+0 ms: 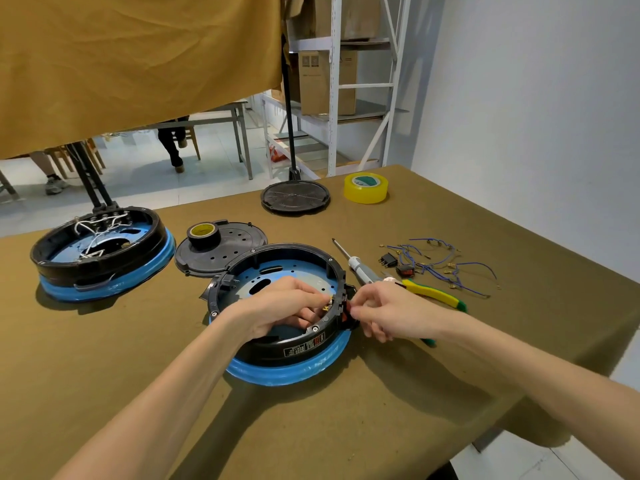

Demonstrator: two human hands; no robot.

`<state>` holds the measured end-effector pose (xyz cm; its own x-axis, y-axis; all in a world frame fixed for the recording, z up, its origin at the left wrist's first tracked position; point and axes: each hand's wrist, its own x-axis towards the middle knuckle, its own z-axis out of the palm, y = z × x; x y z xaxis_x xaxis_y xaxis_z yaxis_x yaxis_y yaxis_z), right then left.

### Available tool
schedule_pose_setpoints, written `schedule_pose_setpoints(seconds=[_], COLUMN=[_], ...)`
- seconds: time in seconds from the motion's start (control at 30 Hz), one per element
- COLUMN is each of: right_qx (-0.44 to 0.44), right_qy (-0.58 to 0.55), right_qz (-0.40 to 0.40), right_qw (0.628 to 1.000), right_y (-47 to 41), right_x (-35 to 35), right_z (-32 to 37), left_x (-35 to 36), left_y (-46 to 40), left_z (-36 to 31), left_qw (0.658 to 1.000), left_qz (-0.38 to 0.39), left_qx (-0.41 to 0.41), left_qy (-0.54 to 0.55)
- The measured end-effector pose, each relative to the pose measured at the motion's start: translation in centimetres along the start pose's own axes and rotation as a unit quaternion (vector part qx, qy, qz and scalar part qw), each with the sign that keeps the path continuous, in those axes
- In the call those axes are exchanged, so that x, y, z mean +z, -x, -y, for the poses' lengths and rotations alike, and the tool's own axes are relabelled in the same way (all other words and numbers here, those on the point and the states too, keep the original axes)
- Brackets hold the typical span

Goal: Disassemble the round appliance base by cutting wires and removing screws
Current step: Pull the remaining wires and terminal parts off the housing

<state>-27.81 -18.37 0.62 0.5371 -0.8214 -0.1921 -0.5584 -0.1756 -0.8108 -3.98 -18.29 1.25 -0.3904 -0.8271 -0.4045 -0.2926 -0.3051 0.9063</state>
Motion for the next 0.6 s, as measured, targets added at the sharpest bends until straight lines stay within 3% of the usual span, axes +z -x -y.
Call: schedule_pose_setpoints(seconds=[0.17, 0.3, 0.4, 0.6], right_qx=[-0.127, -0.165, -0.164, -0.173], right_qy=[0.137, 0.166, 0.203, 0.268], right_qz=[-0.166, -0.154, -0.157, -0.170], right_qw=[0.968, 0.960, 0.952, 0.932], right_y=[0.0, 0.3, 0.4, 0.6], right_x=[0.8, 0.2, 0.5, 1.5], right_z=[-0.6, -0.1, 0.3, 0.6], left_x=[0.5, 1.3, 2.0, 2.1], left_y=[0.1, 0.5, 1.3, 2.9], left_z=[0.1, 0.3, 0.6, 1.3], left_qw=[0.995, 0.939, 0.905, 0.907], left_qz=[-0.056, -0.161, -0.211, -0.150], left_qx=[0.040, 0.160, 0.221, 0.245], left_qy=[-0.076, -0.256, -0.296, -0.307])
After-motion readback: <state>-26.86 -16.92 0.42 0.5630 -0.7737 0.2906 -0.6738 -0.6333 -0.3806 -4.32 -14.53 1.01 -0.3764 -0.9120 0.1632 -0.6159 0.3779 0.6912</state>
